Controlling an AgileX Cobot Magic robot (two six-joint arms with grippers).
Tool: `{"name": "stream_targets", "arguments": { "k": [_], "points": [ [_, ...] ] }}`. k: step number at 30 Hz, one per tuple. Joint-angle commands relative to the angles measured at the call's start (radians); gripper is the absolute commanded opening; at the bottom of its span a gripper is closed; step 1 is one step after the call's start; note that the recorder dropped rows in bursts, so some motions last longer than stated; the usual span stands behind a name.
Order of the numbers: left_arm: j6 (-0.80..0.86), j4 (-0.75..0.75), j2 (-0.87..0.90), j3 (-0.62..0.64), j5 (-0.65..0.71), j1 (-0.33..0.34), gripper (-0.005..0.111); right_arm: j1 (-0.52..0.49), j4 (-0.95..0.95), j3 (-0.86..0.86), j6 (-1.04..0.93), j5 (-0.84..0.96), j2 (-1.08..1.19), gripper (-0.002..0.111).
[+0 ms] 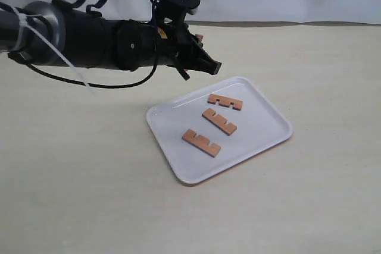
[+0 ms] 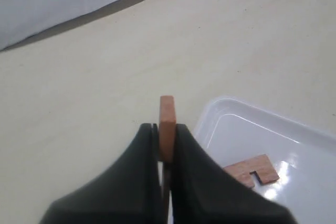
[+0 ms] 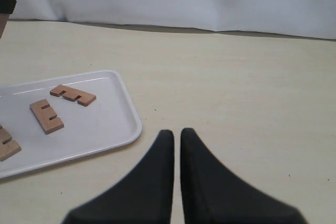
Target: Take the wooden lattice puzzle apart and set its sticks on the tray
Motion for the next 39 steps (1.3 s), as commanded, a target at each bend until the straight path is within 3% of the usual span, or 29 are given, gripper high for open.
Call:
{"name": "stream_targets", "arguments": {
  "k": [1, 8, 10, 15, 19, 20, 22, 23, 24, 30, 34, 38, 39],
  "points": [
    [-0.005, 0.028, 0.043, -0.003, -0.089, -0.021, 0.0, -0.004, -0.001, 0.001, 0.001, -0.004, -0.005, 0.004],
    [-0.005, 0.214, 0.119, -0.003, -0.237, -0.109, 0.002, -0.004, -0.001, 0.001, 0.001, -0.004, -0.005, 0.004],
    [-0.005, 0.245, 0.141, -0.003, -0.272, -0.128, 0.009, -0.004, -0.001, 0.001, 0.001, -0.004, -0.005, 0.004],
    [-0.031, 0.232, 0.178, -0.013, -0.272, -0.146, 0.042, -0.004, -0.001, 0.001, 0.001, -0.004, -0.005, 0.004],
    [-0.029, 0.234, 0.149, -0.013, -0.19, -0.146, 0.05, -0.004, -0.001, 0.001, 0.001, -0.004, -0.005, 0.004],
    [-0.029, 0.234, 0.131, -0.013, -0.142, -0.146, 0.048, -0.004, -0.001, 0.001, 0.001, -0.004, -0.005, 0.004],
    [-0.027, 0.234, 0.063, -0.013, 0.029, -0.146, 0.03, -0.004, -0.001, 0.001, 0.001, -0.004, -0.005, 0.004],
    [-0.027, 0.234, 0.02, -0.013, 0.156, -0.14, 0.011, -0.004, -0.001, 0.001, 0.001, -0.004, -0.005, 0.004],
    [-0.027, 0.234, -0.003, -0.013, 0.219, -0.137, 0.001, -0.004, -0.001, 0.001, 0.001, -0.004, -0.005, 0.004],
    [-0.087, 0.234, -0.134, -0.013, 0.65, -0.063, 0.0, -0.004, -0.001, 0.001, 0.001, -0.004, -0.005, 0.004],
    [-0.134, 0.238, -0.232, 0.107, 0.65, 0.037, 0.0, -0.004, -0.001, 0.001, 0.001, -0.004, -0.005, 0.004],
    [-0.161, 0.203, -0.418, 0.364, 0.417, 0.11, 0.0, -0.004, -0.001, 0.001, 0.001, -0.004, -0.005, 0.004],
    [-0.163, 0.203, -0.527, 0.492, 0.259, 0.121, 0.0, -0.004, -0.001, 0.001, 0.001, -0.004, -0.005, 0.004]
  ]
}}
